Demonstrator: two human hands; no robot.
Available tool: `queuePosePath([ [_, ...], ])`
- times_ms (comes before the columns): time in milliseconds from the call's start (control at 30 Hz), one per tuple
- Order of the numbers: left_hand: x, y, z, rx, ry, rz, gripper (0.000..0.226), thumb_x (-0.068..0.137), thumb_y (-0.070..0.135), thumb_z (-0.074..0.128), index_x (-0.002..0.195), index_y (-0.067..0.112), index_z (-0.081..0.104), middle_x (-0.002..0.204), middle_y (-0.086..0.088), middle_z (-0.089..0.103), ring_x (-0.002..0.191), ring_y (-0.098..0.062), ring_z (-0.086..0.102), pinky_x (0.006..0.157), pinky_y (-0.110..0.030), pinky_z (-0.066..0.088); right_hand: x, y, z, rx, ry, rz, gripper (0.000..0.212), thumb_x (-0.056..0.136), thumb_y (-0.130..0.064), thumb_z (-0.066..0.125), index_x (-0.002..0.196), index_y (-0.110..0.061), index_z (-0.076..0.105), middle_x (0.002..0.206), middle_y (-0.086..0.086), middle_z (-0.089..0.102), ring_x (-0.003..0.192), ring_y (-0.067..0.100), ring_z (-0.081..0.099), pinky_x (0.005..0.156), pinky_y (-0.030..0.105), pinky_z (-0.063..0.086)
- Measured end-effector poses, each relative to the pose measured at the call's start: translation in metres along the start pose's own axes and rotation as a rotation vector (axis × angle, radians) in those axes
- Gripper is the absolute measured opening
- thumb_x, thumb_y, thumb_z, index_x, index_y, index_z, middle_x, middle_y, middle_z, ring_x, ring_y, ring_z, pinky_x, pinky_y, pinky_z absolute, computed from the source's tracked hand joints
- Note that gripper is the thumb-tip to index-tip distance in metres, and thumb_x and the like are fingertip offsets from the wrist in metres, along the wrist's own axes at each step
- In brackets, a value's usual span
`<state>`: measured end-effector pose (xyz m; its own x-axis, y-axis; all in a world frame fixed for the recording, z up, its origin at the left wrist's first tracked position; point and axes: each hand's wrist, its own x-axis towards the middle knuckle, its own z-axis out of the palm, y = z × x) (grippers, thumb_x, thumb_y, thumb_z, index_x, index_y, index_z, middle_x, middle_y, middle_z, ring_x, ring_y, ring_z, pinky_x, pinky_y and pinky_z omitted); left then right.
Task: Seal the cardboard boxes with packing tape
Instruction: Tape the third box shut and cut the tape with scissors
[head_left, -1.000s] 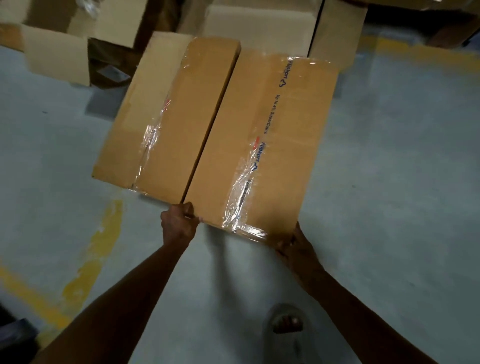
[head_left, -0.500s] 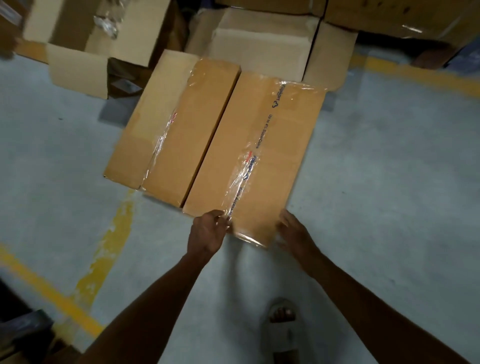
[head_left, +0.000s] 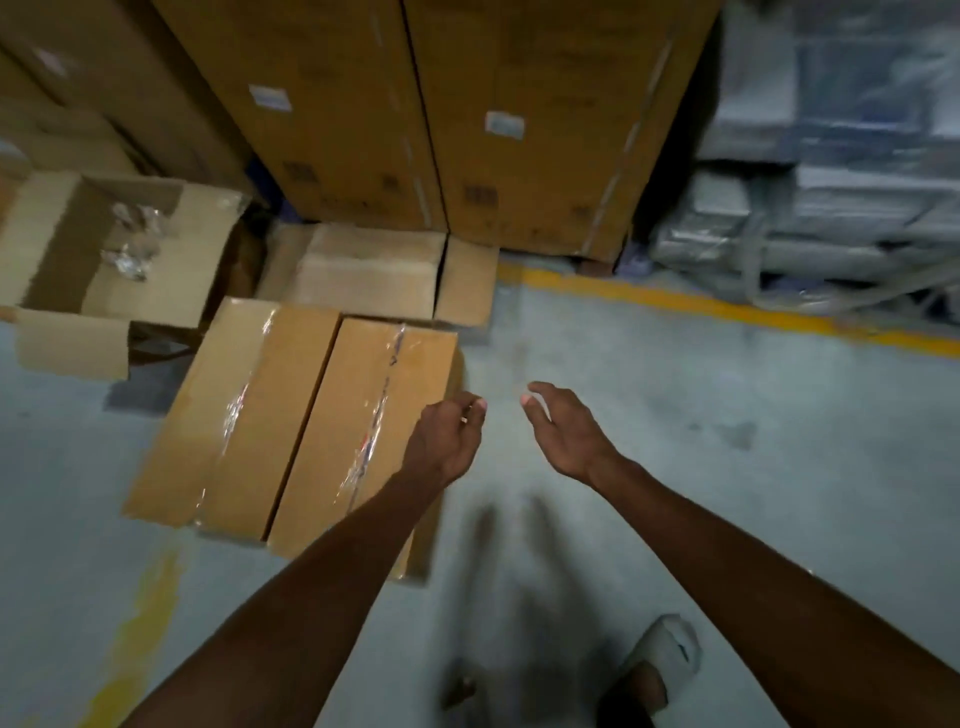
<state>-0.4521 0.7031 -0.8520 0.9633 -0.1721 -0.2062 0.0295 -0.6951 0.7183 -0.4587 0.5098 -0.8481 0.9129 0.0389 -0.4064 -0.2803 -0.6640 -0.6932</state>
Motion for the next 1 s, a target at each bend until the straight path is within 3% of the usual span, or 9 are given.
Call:
queuePosePath([
  [100,0.042,0.115,-0.002,-0.007,0.012,0.129,0.036,0.106,0.037,0.045,0.099,0.009,0.068,0.073,0.007,0.06,0.072,-0.014,0.057,0.068,-0.031,0.04,0.0,-0.002,-0.111,0.001,0.089,-0.014,0.05,0.107,-0.048,0.037,0.147,-0.019,0.048,0.147,0.016,0.05,0.138,0.035,0.045,0.117,0.04,0.032],
  [200,0.084,0.232,-0.003,0.059,0.015,0.218,0.044,0.101,0.044,0.041,0.11,0.014,0.07,0.091,-0.006,0.072,0.084,-0.025,0.065,0.074,-0.035,0.05,-0.006,-0.007,-0.228,-0.014,0.191,-0.043,0.05,0.107,-0.049,0.036,0.145,-0.019,0.05,0.145,0.017,0.052,0.136,0.034,0.046,0.114,0.039,0.034],
  [300,0.12,0.334,-0.005,0.128,0.025,0.301,0.04,0.102,0.048,0.04,0.112,0.022,0.069,0.094,-0.007,0.073,0.094,-0.033,0.068,0.077,-0.038,0.051,-0.011,-0.012,-0.331,-0.039,0.27,-0.105,0.057,0.105,-0.056,0.034,0.136,-0.014,0.056,0.133,0.019,0.06,0.129,0.035,0.053,0.108,0.04,0.04],
  [367,0.145,0.403,-0.005,0.16,0.055,0.357,0.042,0.103,0.05,0.04,0.125,0.024,0.066,0.112,-0.009,0.072,0.11,-0.034,0.064,0.09,-0.041,0.052,-0.018,-0.017,-0.405,-0.065,0.328,-0.125,0.061,0.103,-0.059,0.033,0.138,-0.014,0.055,0.136,0.019,0.059,0.13,0.036,0.052,0.11,0.044,0.04],
  [467,0.182,0.5,-0.008,0.256,0.099,0.464,0.052,0.104,0.053,0.038,0.14,0.02,0.056,0.135,-0.012,0.064,0.124,-0.035,0.058,0.102,-0.044,0.048,-0.026,-0.028,-0.507,-0.081,0.44,-0.14,0.089,0.089,-0.079,0.019,0.145,-0.017,0.05,0.145,0.017,0.054,0.136,0.034,0.047,0.113,0.045,0.037],
  [633,0.236,0.631,-0.032,0.314,0.195,0.542,0.053,0.104,0.056,0.037,0.139,0.021,0.055,0.133,-0.009,0.061,0.123,-0.031,0.057,0.1,-0.048,0.049,-0.015,-0.047,-0.644,-0.104,0.585,-0.202,0.057,0.105,-0.059,0.032,0.143,-0.021,0.051,0.143,0.011,0.055,0.135,0.029,0.048,0.109,0.04,0.037],
  [733,0.272,0.692,-0.051,0.258,0.295,0.601,0.045,0.103,0.054,0.038,0.13,0.025,0.06,0.126,-0.001,0.063,0.115,-0.024,0.059,0.096,-0.046,0.051,0.005,-0.06,-0.712,-0.122,0.67,-0.211,0.069,0.097,-0.071,0.026,0.14,-0.023,0.052,0.138,0.01,0.057,0.129,0.031,0.051,0.107,0.045,0.042],
  [867,0.339,0.73,-0.071,0.146,0.332,0.451,0.034,0.102,0.052,0.043,0.116,0.027,0.063,0.114,0.001,0.067,0.103,-0.022,0.062,0.09,-0.044,0.055,0.048,-0.067,-0.784,-0.23,0.701,-0.151,0.06,0.102,-0.055,0.045,0.148,-0.018,0.043,0.148,0.017,0.048,0.135,0.034,0.046,0.11,0.048,0.042],
  [1000,0.415,0.731,-0.083,0.044,0.331,0.186,0.043,0.102,0.044,0.051,0.134,0.017,0.058,0.131,-0.011,0.062,0.119,-0.032,0.059,0.098,-0.043,0.05,0.105,-0.07,-0.834,-0.235,0.711,-0.002,0.068,0.1,-0.049,0.055,0.152,-0.01,0.036,0.149,0.019,0.044,0.135,0.035,0.047,0.11,0.047,0.042],
])
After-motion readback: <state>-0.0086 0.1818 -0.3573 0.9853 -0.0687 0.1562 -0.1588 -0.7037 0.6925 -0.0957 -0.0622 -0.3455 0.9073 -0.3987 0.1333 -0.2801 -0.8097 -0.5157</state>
